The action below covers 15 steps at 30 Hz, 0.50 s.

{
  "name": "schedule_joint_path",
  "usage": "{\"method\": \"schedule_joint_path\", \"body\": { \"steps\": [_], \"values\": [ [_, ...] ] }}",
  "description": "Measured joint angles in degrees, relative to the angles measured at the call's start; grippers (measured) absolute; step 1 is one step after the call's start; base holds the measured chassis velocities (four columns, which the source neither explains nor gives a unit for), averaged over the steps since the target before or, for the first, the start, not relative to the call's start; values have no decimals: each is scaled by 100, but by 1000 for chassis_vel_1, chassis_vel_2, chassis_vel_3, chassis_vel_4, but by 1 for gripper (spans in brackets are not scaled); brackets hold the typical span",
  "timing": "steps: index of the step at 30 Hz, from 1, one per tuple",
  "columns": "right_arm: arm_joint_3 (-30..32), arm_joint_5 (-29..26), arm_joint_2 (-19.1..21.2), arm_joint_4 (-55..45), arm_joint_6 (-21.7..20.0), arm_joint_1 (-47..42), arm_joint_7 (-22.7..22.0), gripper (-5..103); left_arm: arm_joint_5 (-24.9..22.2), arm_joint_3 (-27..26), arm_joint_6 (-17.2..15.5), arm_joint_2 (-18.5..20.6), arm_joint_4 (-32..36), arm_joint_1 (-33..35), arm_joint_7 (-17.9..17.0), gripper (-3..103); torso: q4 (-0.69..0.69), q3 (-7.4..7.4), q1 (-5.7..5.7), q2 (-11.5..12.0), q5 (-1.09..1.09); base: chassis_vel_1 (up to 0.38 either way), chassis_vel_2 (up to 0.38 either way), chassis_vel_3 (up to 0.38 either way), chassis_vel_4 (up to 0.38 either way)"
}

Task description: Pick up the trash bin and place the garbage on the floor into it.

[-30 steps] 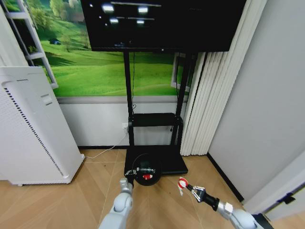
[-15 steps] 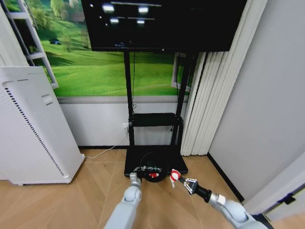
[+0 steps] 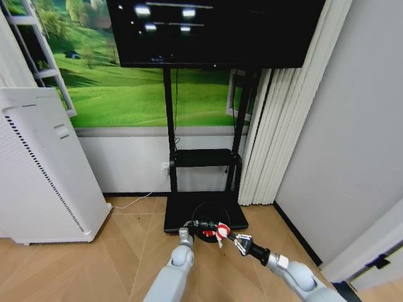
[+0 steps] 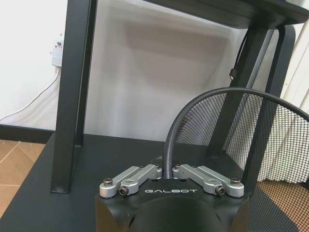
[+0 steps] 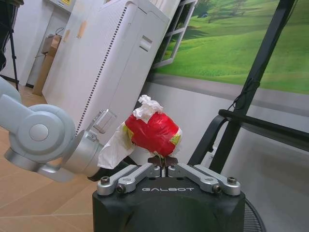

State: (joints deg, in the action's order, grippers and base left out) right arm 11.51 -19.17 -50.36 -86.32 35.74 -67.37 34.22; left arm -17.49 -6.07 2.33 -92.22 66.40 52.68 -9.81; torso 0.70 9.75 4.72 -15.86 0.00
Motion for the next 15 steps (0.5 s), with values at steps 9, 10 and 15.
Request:
{"method": "schedule_joint_path", "body": {
  "steps": [9, 10, 15],
  "values": [
    [-630, 144, -240, 588, -9, 716, -110, 3, -64, 105, -113, 4, 255, 130, -92, 3, 0, 0, 0, 0, 0, 0, 0, 0, 0],
    [-687, 142, -259, 680, -9, 820, -113, 3, -69, 107, -119, 4, 276, 139, -100, 3, 0, 0, 0, 0, 0, 0, 0, 0, 0],
    [-789, 94, -261, 883, -9, 1028, -123, 3, -84, 107, -124, 6, 309, 172, -117, 3, 0, 0, 0, 0, 0, 0, 0, 0, 0]
  ]
}}
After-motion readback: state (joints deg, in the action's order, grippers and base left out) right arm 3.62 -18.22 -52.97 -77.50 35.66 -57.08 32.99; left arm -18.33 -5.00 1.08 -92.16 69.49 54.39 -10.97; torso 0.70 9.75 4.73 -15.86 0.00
